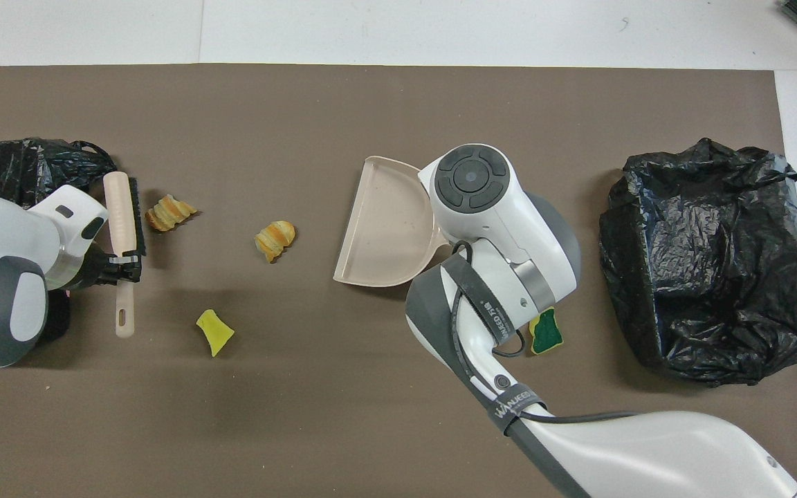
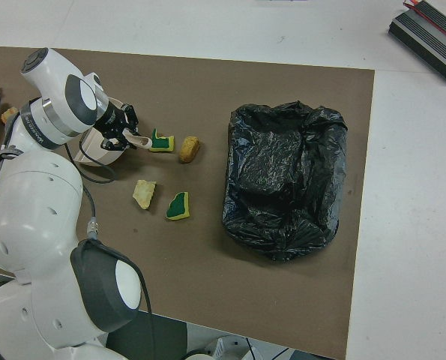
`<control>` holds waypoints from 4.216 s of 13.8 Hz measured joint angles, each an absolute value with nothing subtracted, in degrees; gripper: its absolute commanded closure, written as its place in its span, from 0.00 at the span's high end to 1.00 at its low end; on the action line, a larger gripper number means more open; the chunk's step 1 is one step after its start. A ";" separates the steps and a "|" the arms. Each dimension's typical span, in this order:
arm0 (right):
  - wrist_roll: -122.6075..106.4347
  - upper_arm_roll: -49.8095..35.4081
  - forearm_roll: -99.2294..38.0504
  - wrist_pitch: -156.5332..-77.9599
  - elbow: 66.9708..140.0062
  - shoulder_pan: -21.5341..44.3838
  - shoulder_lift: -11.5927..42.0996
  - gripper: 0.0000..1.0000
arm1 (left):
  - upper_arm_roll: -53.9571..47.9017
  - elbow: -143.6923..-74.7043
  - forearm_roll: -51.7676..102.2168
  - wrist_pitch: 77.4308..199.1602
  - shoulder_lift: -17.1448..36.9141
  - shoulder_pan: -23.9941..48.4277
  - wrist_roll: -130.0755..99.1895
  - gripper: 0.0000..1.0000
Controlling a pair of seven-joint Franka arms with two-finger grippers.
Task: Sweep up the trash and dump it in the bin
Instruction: 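Sweep the tan scraps into the dustpan with the left gripper's brush, then sweep the yellow sponge piece into the dustpan with the left gripper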
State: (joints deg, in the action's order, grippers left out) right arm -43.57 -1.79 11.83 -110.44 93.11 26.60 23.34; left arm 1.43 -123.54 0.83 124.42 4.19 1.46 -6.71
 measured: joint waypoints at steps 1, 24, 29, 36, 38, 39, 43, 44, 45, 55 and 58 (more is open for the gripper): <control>-43.67 -1.80 12.42 -110.49 93.13 26.81 23.48 0.00 | 0.92 -123.53 0.83 124.68 4.85 1.58 -6.69 0.00; -45.87 -1.75 13.21 -110.50 93.95 26.88 23.59 0.00 | -1.03 -123.23 21.69 125.57 1.99 33.28 -16.21 0.00; -45.87 -1.75 13.22 -110.50 93.95 26.88 23.59 0.00 | 0.28 -123.11 20.54 110.55 -6.35 23.78 -19.05 0.00; -49.40 -1.75 13.22 -113.30 94.82 26.87 23.59 0.00 | 0.47 -132.93 10.70 103.46 -13.67 15.41 -28.07 0.00; -51.04 -1.73 13.24 -114.82 95.54 26.83 23.59 0.00 | 0.52 -138.88 8.57 103.53 -18.02 13.72 -28.40 0.00; -52.32 -1.73 13.24 -115.33 95.67 26.79 23.59 0.00 | 0.52 -141.90 7.84 103.86 -20.24 13.48 -28.58 0.00; -57.50 -1.67 13.24 -116.71 95.95 26.61 23.59 0.00 | -0.93 -150.30 7.65 112.78 -22.83 14.89 -29.88 0.00; -58.35 -1.65 13.24 -117.11 96.07 26.57 23.59 0.00 | -1.23 -151.17 7.65 115.69 -22.07 16.24 -31.04 0.00; -58.89 -1.63 13.24 -117.21 96.15 26.55 23.59 0.00 | -1.45 -151.36 7.65 118.07 -20.91 17.58 -31.81 0.00; -59.03 -1.62 13.24 -117.23 96.26 26.49 23.59 0.00 | -1.76 -139.22 16.47 129.65 -5.73 27.40 -23.85 0.00; -59.04 -1.62 13.24 -117.23 96.29 26.35 23.59 0.00 | -1.93 -134.92 21.18 130.37 -2.62 32.09 -23.22 0.00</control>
